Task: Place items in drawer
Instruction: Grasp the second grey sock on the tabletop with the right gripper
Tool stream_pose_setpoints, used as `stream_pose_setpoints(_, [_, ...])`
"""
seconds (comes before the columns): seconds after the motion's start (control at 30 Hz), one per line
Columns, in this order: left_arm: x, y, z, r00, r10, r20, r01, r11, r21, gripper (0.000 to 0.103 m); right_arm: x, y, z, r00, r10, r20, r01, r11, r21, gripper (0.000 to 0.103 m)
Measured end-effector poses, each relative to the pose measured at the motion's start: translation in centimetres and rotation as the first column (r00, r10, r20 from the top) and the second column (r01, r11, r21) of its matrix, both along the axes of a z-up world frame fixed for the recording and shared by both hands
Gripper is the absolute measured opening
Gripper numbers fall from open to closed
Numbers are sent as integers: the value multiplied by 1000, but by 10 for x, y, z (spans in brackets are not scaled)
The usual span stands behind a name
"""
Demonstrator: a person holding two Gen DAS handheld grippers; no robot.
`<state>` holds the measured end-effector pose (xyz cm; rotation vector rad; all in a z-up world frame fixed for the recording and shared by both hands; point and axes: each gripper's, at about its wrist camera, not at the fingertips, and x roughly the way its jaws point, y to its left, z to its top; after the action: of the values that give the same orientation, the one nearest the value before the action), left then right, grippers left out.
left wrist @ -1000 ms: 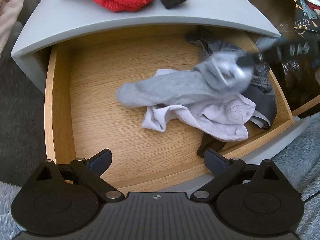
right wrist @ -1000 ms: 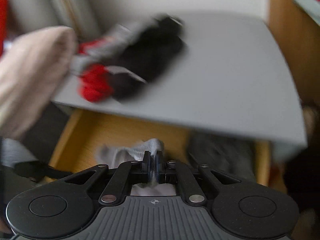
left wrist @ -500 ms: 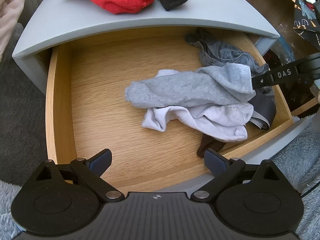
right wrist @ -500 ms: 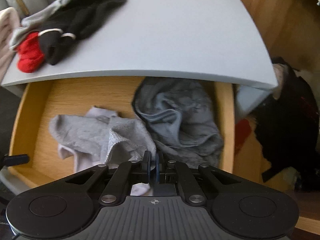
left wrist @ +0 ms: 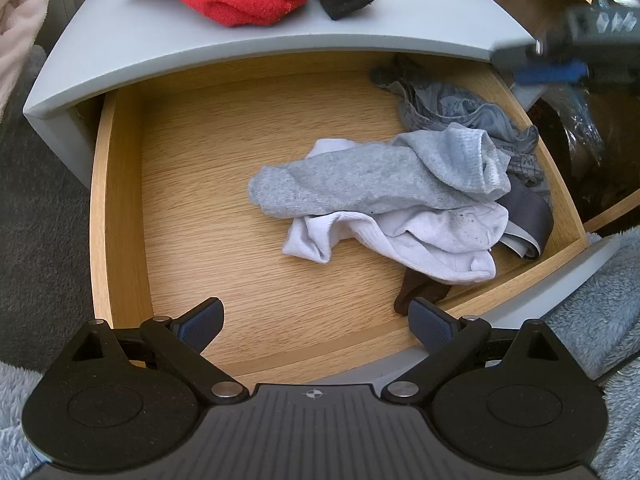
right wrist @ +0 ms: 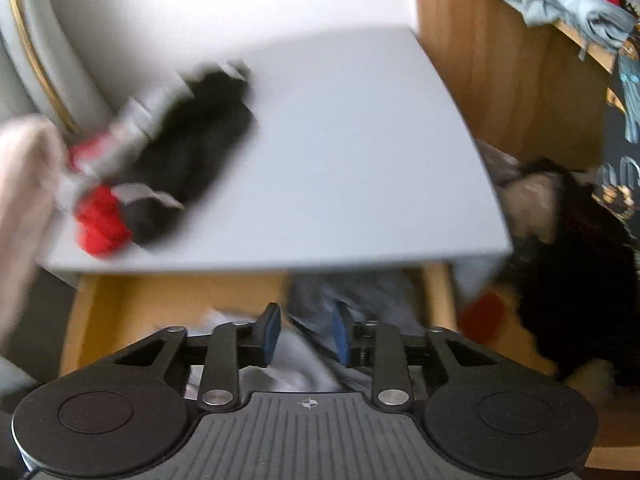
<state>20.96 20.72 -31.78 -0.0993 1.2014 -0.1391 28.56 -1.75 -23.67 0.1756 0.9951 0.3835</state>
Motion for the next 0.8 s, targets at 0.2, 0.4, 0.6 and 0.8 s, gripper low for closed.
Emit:
stream_pose_setpoints(0.2, [1,1,-1,1000,1,-1,-1,1000,-1,100,-3,24,21,985,125,117,-136,987,90,35])
stream_pose_setpoints(0.4, [-1,2,-1,1000,1,4,-1,1000,-6,100,7,53,45,942,178,286,-234,956,176,37])
stream_pose_setpoints(0.6, [0,3,-2,1000,0,3,0,1000,-15,100,36,80,38,937,196,289,-268,933,239,40])
stream_pose_setpoints(0.8, [-1,3,0,1000,2,13,-2,1000,-13,100,55,104,25,942,187,277,-273,909,315,42])
